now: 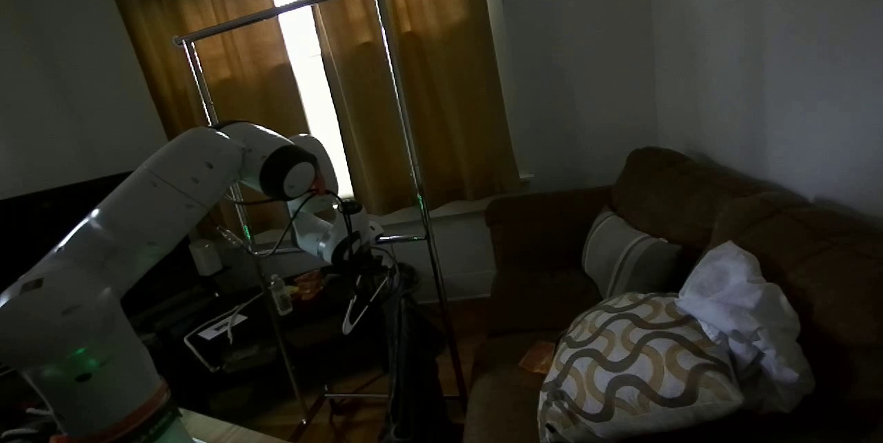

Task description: Move the white hanger from the bottom rod to the top rod

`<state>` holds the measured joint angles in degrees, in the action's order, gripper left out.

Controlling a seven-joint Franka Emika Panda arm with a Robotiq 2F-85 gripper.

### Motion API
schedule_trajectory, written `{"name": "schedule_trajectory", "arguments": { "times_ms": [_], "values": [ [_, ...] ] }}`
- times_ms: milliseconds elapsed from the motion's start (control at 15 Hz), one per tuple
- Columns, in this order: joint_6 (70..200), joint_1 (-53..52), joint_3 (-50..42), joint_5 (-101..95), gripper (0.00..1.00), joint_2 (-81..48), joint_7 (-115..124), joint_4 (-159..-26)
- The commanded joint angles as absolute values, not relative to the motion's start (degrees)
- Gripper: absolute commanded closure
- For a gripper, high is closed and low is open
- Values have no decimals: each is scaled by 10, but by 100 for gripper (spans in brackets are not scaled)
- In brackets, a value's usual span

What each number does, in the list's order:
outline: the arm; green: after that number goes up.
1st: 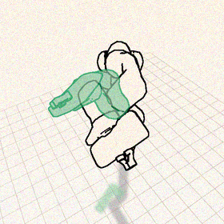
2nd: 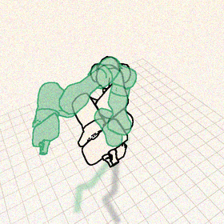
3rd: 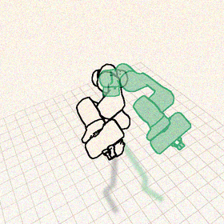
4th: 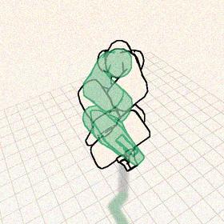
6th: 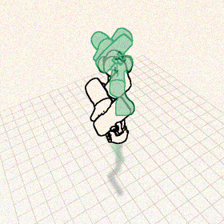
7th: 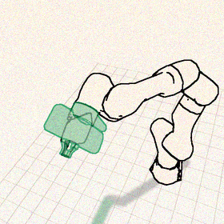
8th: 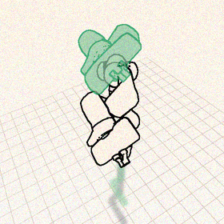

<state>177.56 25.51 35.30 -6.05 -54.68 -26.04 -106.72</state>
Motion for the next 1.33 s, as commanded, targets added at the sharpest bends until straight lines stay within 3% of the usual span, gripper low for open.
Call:
{"name": "schedule_trajectory", "arguments": {
  "times_ms": [0,200,400,1267],
  "values": [
    [1785,251,349,-76,57,-571,-261,-1044],
    [1785,250,347,-76,82,-572,-259,-1038],
    [1783,249,345,-76,100,-574,-259,-1034],
    [1771,281,367,-90,98,-459,-256,-1147]
  ]
}}
